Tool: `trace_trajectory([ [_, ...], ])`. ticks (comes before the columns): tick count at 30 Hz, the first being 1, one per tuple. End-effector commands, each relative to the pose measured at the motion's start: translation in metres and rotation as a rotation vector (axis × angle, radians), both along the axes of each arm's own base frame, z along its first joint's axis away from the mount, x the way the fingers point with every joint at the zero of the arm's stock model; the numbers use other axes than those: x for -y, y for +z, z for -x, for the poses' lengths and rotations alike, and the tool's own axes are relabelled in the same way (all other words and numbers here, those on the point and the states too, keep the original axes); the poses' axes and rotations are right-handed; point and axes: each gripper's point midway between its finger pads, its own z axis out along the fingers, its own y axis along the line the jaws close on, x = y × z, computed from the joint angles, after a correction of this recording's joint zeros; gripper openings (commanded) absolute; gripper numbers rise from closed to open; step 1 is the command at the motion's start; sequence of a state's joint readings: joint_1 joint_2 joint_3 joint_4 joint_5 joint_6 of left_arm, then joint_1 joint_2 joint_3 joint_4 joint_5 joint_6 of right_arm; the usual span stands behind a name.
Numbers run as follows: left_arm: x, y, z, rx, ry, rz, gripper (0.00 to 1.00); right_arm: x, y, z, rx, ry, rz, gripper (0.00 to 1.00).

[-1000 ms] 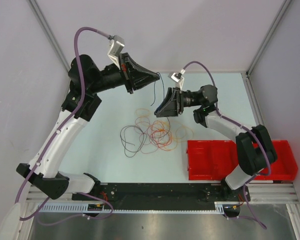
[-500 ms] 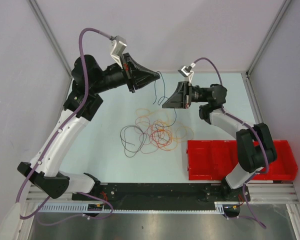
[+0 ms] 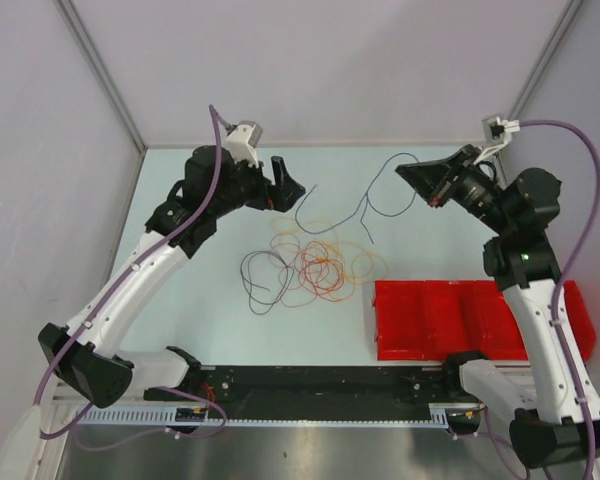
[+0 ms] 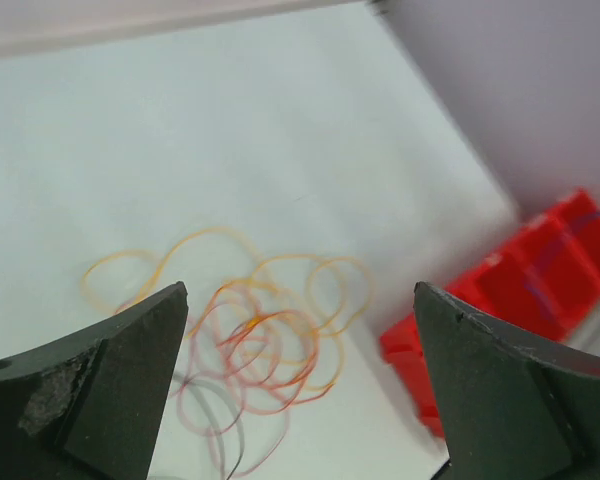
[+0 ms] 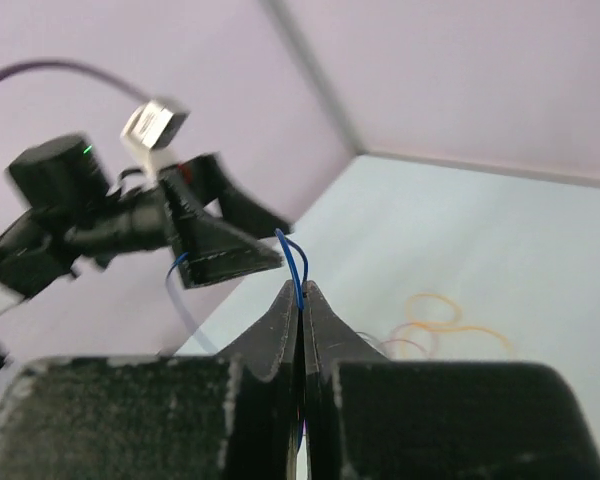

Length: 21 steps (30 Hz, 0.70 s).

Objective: Untangle the cables

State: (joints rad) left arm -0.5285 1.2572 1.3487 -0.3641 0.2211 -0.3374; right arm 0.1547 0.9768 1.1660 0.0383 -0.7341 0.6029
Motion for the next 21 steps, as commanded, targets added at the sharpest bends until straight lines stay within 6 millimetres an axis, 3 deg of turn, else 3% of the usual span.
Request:
trace_trajectory([
  [1, -0.056, -0.042, -0.004, -0.098, 0.282, -0.189, 1.0, 0.062, -0.037, -0.019, -0.201, -0.428, 0.084, 0.0],
  [6, -0.07, -0.091, 0.013, -0.187, 0.293, -0.287, 1.0, 0.101, -0.044, -0.01, -0.271, -0.632, 0.106, 0.0],
  [10, -0.083, -0.126, 0.031, -0.247, 0.301, -0.346, 1.0, 0.102, -0.039, -0.001, -0.283, -0.628, 0.12, 0.0],
  [13, -0.088, -0.136, 0.044, -0.255, 0.287, -0.343, 1.0, 0.109, -0.041, 0.007, -0.299, -0.658, 0.141, 0.0],
  [18, -0.092, -0.145, 0.062, -0.235, 0.264, -0.299, 1.0, 0.13, -0.069, 0.021, -0.386, -0.759, 0.223, 0.0],
  [21, -0.103, -0.161, 0.069, -0.234, 0.3, -0.305, 1.0, 0.131, -0.082, 0.031, -0.428, -0.755, 0.244, 0.0],
])
